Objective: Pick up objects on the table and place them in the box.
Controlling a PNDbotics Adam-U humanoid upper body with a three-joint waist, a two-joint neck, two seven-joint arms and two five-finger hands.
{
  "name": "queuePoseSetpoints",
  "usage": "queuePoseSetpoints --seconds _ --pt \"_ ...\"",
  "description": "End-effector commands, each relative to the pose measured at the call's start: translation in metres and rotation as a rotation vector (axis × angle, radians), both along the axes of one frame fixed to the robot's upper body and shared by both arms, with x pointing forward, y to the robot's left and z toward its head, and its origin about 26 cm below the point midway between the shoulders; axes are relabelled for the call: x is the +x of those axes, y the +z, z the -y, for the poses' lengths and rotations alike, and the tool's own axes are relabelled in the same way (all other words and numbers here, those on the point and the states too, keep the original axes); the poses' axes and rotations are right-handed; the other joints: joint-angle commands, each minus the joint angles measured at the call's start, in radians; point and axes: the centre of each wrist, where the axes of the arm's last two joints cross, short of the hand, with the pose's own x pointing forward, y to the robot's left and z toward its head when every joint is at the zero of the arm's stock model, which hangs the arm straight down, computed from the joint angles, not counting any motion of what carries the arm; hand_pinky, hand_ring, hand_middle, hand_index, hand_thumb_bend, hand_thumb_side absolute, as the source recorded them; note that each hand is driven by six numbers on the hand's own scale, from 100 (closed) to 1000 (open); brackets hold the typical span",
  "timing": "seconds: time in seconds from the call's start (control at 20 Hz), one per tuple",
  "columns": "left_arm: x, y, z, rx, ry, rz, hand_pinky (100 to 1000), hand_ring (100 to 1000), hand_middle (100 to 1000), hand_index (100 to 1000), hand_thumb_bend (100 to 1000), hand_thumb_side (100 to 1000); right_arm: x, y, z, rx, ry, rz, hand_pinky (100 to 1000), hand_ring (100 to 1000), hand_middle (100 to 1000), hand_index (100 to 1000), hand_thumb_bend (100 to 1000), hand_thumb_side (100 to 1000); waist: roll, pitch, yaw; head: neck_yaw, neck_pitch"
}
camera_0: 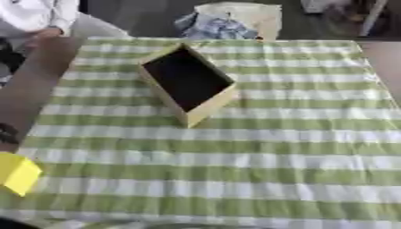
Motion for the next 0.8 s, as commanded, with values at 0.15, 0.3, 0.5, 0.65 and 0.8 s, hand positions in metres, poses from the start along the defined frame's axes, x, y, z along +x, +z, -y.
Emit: queuePoseSetpoints --seconds 0.15,0.3,0.5,0.65,0.8 --pt "0.000 0.007 -0.009 0.039 0.000 -0.030 871 900 921 940 693 216 -0.003 0.009 0.000 -0.017 -0.003 0.030 650 722 747 815 100 820 0.001 -0.007 -0.004 0.009 0.006" --pt "0.001 0.003 -0.010 0.018 0.004 -0.040 869 899 919 938 675 222 -0.003 0.009 0.000 -0.015 -0.003 0.029 650 721 747 815 100 821 0.000 -0.006 -0.007 0.014 0.006" --pt "0.002 0.001 -0.010 0.012 0.007 -0.052 867 899 916 937 665 246 -0.003 0.009 0.000 -0.013 -0.003 0.031 650 721 747 815 100 821 0.000 -0.006 -0.008 0.018 0.006" --pt "0.002 -0.001 -0.010 0.007 0.010 -0.063 862 898 915 938 647 268 -0.003 0.009 0.000 -0.010 -0.001 0.030 649 721 746 815 100 823 0.000 -0.005 -0.010 0.020 0.006" --pt "0.003 -0.005 -0.009 -0.003 0.016 -0.073 850 890 897 929 627 295 -0.003 0.008 0.000 -0.006 0.000 0.030 648 720 746 815 100 824 -0.001 -0.005 -0.014 0.024 0.006"
